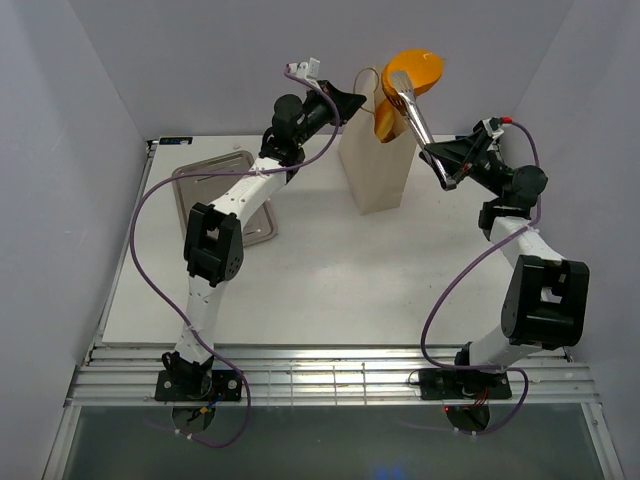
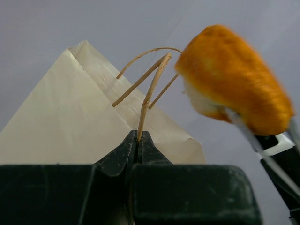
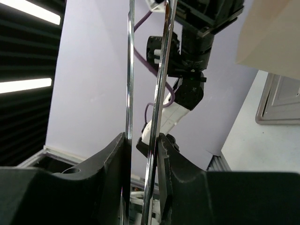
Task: Place the fake bread into the paper bag
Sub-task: Place the fake bread in the paper bag.
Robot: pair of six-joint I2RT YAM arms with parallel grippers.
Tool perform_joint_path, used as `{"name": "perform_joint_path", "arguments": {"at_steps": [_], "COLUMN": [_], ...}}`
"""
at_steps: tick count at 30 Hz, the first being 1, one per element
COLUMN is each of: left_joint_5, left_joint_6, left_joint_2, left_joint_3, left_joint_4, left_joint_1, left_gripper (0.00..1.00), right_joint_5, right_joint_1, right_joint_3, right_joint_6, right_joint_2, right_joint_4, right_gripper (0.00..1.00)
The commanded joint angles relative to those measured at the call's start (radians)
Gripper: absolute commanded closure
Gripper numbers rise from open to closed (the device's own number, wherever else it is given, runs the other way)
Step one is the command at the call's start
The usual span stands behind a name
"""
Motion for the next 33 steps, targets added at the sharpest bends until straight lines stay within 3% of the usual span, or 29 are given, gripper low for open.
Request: {"name": "perform_joint_path", "arguments": {"at_steps": [1,20,33], "left_joint_5": [-0.015,-0.054,-0.06], "left_joint_6": [-0.016,0.009,0.016], "left_joint_2": [-0.061,-0.124,-0.15], "left_joint_3": [-0.004,-0.078,-0.104], "left_joint_4": [0.022,0.027,0.025], "left_joint_1": [0.005,0.005,0.005], "left_gripper": [0.94,1.0,1.0], "right_joint_5": [0.071,0.134,0.135], "right_joint_1": [0.014,0.08,0.083], "right_joint_3": [-0.009,-0.026,-0.04], "right_joint_6": [0.192,0.233,0.249], "right_joint_2": [0.041,0.078,0.088], "right_joint_4": [0.437,0.474,0.512], "right_gripper": [0.89,0.8,0.62]}}
